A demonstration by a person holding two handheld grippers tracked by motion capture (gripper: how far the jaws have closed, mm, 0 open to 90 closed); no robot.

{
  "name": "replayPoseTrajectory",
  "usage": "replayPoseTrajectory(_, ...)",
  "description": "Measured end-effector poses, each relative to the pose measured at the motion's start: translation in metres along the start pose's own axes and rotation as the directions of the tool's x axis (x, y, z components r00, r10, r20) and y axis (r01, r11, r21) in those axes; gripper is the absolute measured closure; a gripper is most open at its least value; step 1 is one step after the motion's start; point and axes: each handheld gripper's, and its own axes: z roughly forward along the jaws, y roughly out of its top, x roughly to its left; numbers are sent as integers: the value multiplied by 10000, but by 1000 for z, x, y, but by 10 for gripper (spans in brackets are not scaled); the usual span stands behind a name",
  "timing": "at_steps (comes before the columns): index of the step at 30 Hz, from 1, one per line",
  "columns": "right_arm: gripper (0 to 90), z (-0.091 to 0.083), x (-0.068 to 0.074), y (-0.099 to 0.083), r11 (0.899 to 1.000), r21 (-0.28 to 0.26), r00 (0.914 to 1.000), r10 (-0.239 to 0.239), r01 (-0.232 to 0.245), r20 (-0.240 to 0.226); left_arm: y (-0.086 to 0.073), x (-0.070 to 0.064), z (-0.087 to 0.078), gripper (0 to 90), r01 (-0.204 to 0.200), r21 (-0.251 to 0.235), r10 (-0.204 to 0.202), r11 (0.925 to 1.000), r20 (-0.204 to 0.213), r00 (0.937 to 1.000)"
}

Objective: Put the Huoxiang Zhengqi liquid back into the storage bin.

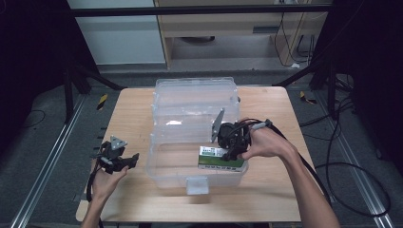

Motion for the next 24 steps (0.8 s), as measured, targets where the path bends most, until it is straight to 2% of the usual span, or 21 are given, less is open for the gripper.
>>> replayPoseTrajectory(5, 641, 4, -4, -2, 9998, 182, 9999, -25, 22, 150, 0, 0, 0, 347, -13, -5, 13, 10000, -4, 10000)
replayPoseTrajectory(13, 642, 11, -6, -4, 9995, 283, 9998, -128, 132, -162, 0, -1, 0, 346, -26, 21, 26, 10000, -13, 10000)
replayPoseTrajectory(15, 642, 13, -6, -4, 9990, 345, 9993, -277, 286, -241, 0, 0, 0, 347, -18, 12, 18, 10000, -15, 10000)
replayPoseTrajectory(24, 641, 21, -5, -3, 9979, 471, 9984, -422, 440, -374, 0, 0, 0, 347, -24, 16, 24, 10000, -16, 10000)
